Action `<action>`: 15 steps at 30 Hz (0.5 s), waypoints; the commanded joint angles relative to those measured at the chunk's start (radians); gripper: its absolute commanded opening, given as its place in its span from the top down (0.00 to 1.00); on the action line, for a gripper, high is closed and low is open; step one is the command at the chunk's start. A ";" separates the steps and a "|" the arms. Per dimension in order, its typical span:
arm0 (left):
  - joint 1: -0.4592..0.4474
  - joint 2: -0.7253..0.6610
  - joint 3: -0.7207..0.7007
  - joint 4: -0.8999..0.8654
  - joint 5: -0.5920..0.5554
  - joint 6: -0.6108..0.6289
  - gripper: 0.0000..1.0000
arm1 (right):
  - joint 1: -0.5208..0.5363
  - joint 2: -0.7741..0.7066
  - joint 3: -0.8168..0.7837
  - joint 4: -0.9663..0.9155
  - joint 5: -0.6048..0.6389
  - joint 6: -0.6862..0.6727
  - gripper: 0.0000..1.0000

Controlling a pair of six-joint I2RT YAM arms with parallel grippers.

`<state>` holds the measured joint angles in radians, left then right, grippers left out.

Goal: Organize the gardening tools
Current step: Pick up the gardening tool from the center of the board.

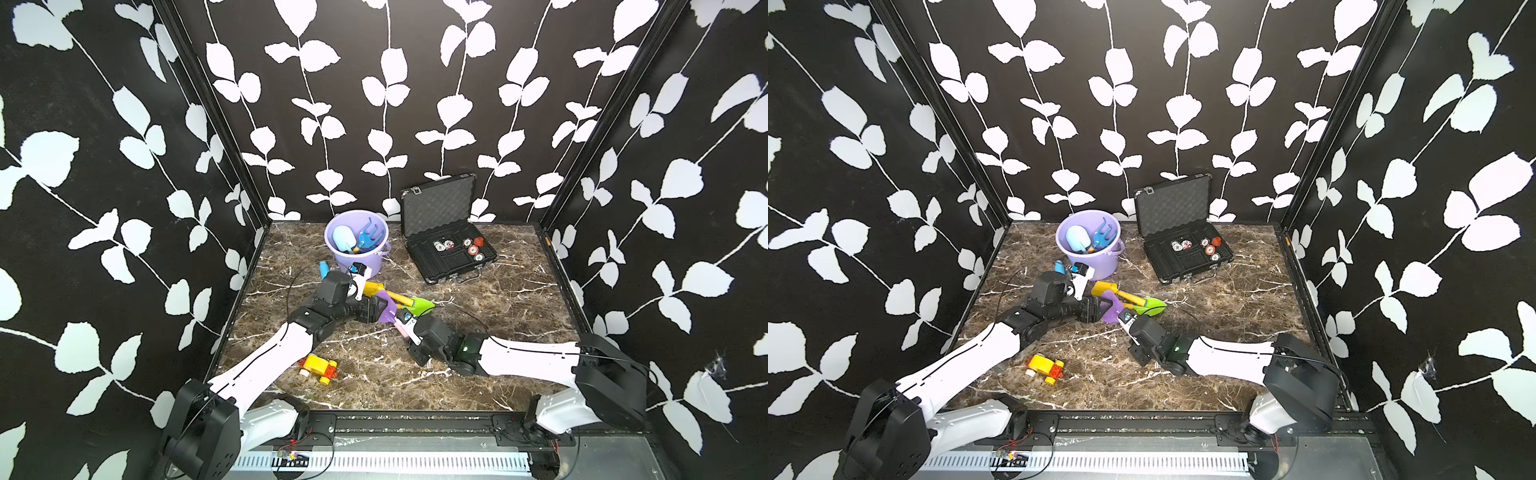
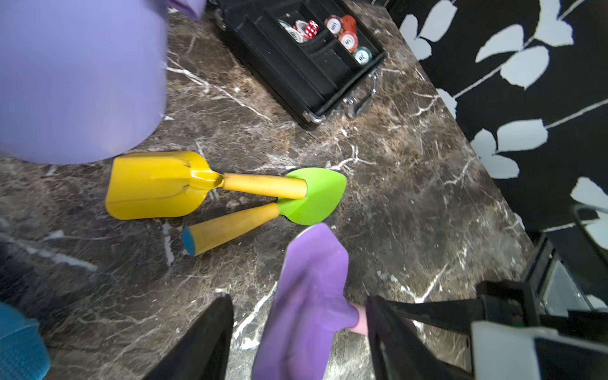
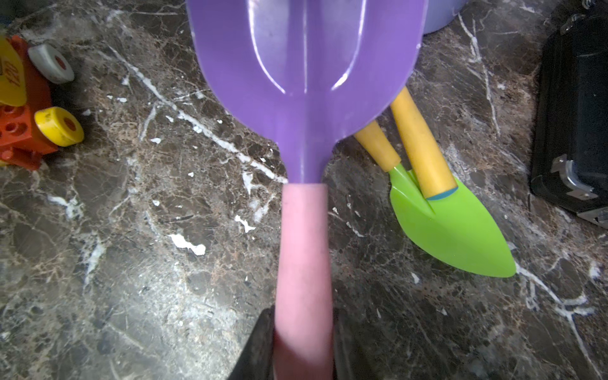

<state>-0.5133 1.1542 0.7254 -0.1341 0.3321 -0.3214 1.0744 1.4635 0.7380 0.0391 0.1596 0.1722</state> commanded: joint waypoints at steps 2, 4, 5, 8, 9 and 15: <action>0.006 0.000 0.033 0.008 0.047 0.012 0.44 | 0.009 -0.028 -0.002 0.047 -0.009 -0.011 1.00; 0.007 -0.001 0.032 0.002 0.042 0.013 0.49 | 0.010 -0.027 -0.003 0.048 -0.007 -0.011 1.00; 0.008 -0.003 0.031 0.000 0.041 0.012 0.53 | 0.009 -0.028 -0.004 0.050 -0.003 -0.011 1.00; 0.009 -0.011 0.027 -0.002 0.039 0.014 0.65 | 0.009 -0.030 -0.006 0.050 0.001 -0.011 1.00; 0.008 -0.014 0.026 -0.004 0.039 0.014 0.70 | 0.009 -0.030 -0.006 0.050 0.003 -0.011 1.00; 0.009 -0.031 0.033 -0.025 0.026 0.022 0.92 | 0.008 -0.033 -0.002 0.053 0.011 -0.007 1.00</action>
<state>-0.5014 1.1549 0.7326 -0.1360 0.3553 -0.3180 1.0744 1.4590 0.7372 0.0399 0.1539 0.1688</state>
